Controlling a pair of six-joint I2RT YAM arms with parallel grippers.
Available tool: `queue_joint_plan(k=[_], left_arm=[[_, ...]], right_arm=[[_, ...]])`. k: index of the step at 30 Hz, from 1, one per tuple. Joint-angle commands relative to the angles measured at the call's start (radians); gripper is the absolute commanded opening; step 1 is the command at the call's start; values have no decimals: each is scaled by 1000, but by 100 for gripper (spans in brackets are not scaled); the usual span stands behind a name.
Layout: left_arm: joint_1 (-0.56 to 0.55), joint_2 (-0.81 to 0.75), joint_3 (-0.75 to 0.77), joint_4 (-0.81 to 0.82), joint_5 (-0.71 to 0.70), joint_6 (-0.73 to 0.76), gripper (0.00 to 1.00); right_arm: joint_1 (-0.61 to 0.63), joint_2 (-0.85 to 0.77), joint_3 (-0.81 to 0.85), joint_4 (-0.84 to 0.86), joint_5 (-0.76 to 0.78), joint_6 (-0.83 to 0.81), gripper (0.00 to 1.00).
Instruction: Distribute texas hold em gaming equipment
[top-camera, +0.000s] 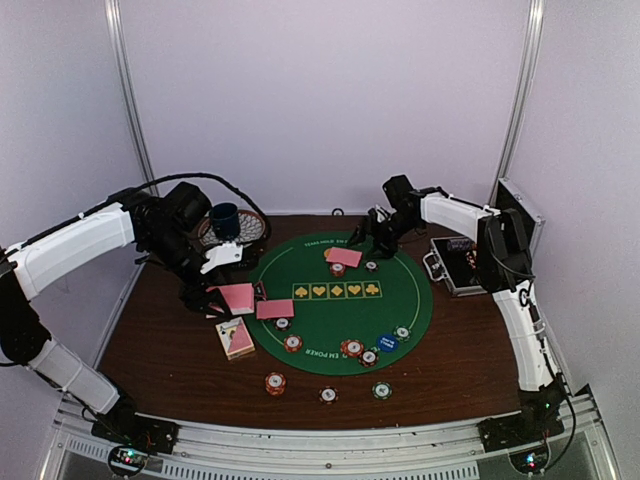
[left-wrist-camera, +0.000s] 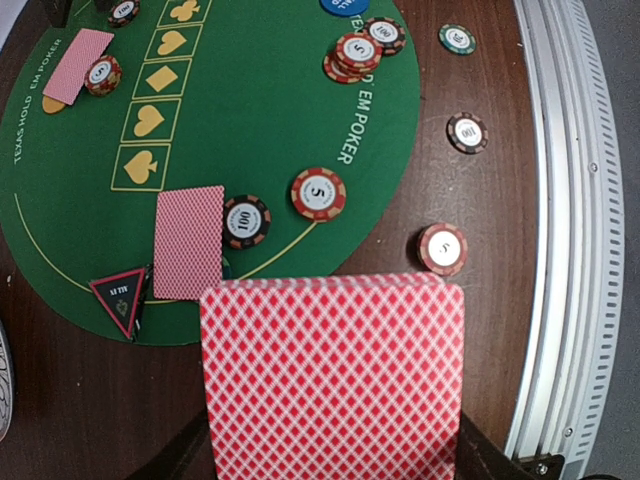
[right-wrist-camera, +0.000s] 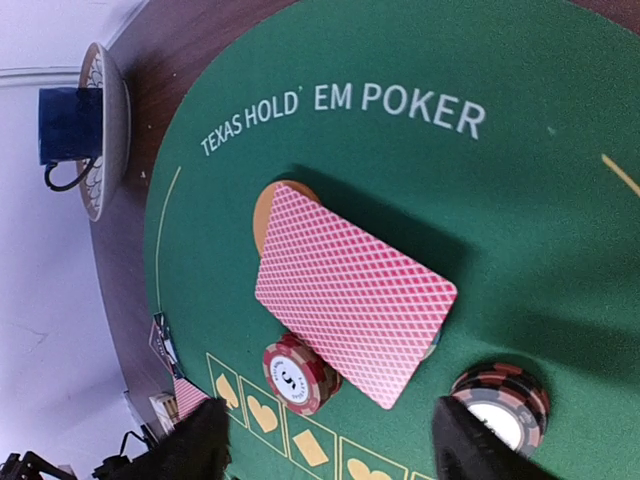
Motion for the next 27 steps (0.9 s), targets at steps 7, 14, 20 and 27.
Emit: queue_joint_plan(k=[7,14,20,27], left_arm=[[3,-44,27,3,17,-13,0],[3,-55,31,1,10,-13,0],[3,-57,34,1,10,-13,0],[4,-63,32,1,13,-11,0]], right_arm=[[2,-217,-78,-33,132,-44,100],[28,-462,-443,208,163,51,100],[161,-659,-682,297,166,129,99],[342,-844,-1074,810,112,474,99]])
